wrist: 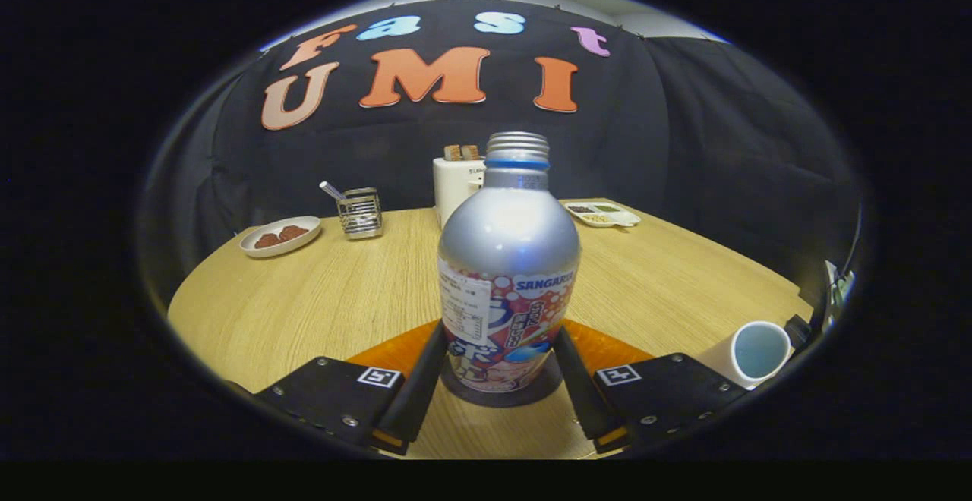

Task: Take the bottle from table, then pour the juice into the cup, finally place the bottle on the coaster

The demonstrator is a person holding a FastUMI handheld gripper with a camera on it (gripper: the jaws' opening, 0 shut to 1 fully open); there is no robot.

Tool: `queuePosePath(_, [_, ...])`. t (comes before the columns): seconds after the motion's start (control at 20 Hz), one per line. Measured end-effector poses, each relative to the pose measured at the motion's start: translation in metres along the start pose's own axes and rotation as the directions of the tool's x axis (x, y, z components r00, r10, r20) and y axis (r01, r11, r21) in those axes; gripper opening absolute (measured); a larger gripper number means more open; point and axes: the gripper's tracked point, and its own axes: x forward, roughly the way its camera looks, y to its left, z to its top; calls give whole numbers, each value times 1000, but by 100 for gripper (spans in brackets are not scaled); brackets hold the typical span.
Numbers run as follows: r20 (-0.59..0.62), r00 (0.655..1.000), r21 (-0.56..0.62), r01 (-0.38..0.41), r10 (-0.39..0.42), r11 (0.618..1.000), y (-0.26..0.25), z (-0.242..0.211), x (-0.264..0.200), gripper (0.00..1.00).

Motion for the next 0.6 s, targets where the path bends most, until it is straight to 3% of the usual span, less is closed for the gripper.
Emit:
queuePosePath(0.15, [-24,999,3,-25,26,1000,5,-5,-9,87])
queuePosePath(0.2, [-29,999,-1,-32,32,999,7,-8,-15,98])
queuePosePath(0.45, [2,1000,-20,-13,13,1000,3,-15,-61,98])
queuePosePath(0.6, [48,996,5,-74,73,997,24,-14,-97,98])
